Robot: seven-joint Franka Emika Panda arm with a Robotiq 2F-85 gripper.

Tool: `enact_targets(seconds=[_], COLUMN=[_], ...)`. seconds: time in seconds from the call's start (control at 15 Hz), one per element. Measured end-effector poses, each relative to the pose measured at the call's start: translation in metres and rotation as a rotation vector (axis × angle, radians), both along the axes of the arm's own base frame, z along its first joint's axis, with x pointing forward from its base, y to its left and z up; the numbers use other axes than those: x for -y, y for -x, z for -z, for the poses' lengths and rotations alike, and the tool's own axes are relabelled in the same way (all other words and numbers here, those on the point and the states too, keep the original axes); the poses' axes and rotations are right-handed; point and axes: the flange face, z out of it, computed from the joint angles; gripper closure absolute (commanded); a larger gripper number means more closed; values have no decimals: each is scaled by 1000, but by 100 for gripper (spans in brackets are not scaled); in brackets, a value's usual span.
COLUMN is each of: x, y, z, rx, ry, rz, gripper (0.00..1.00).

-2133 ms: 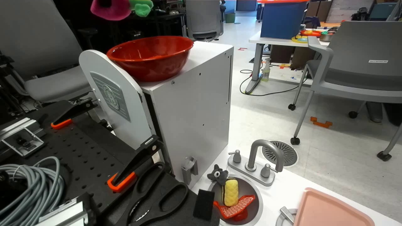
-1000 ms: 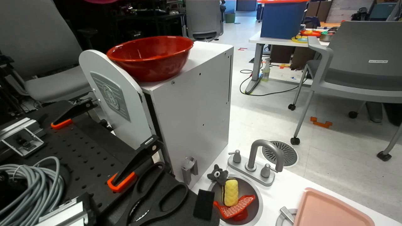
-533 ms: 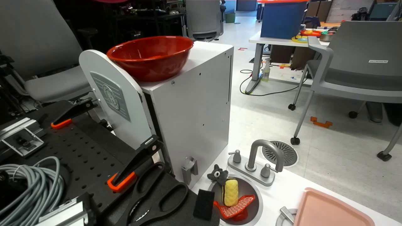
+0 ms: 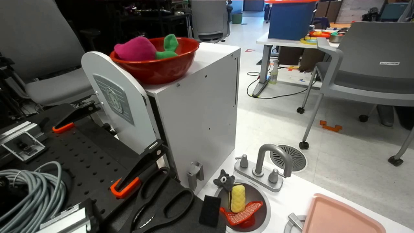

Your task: Pick up the purple toy from the top of the cabinet and put it in the orange bowl.

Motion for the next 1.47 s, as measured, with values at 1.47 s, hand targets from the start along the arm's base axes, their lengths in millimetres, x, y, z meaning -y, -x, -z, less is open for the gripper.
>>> enact_targets(seconds=[1.47], x=[-32], y=[-13], z=[-4], rx=[30], ry=[-6], rz=[-114], gripper=[0])
